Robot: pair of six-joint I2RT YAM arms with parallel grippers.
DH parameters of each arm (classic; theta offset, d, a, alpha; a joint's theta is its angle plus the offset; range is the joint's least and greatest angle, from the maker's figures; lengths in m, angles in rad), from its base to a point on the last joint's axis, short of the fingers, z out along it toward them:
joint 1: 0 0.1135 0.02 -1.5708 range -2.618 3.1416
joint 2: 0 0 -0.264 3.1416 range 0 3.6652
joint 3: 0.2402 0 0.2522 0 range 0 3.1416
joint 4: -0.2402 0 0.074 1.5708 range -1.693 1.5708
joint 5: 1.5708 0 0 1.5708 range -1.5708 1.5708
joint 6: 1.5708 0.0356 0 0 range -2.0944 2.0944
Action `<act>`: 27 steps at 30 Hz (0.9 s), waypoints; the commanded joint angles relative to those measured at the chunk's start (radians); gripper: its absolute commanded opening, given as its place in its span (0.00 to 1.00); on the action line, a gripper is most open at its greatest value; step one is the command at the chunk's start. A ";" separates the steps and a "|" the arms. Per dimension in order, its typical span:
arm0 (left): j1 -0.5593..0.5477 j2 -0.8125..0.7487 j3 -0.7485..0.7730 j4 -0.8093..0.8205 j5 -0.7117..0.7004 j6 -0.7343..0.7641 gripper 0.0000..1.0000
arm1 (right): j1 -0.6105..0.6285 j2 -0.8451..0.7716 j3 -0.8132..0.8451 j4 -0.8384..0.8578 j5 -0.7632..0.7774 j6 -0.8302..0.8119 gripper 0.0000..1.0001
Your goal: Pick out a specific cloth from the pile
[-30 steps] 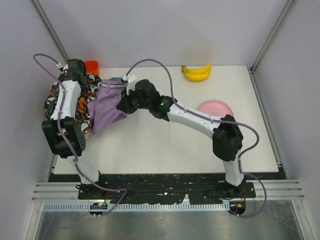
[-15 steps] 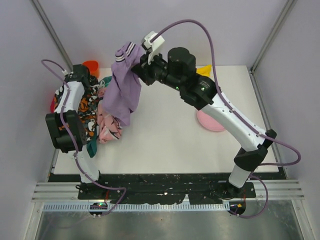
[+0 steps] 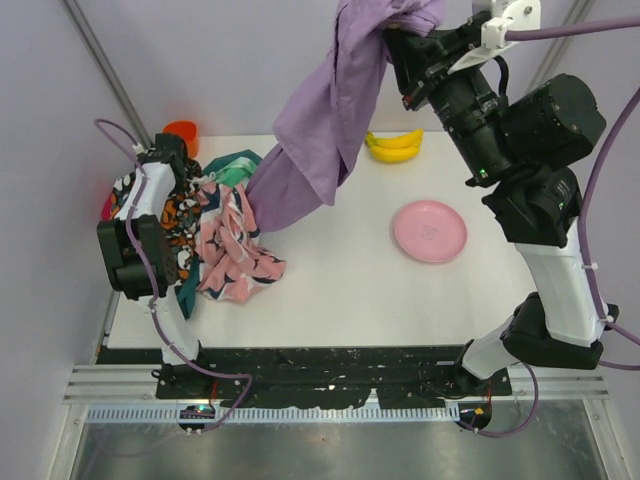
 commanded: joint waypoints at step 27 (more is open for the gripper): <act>-0.005 0.013 0.049 -0.019 -0.069 0.029 0.00 | -0.001 -0.303 0.010 0.341 0.337 -0.539 0.05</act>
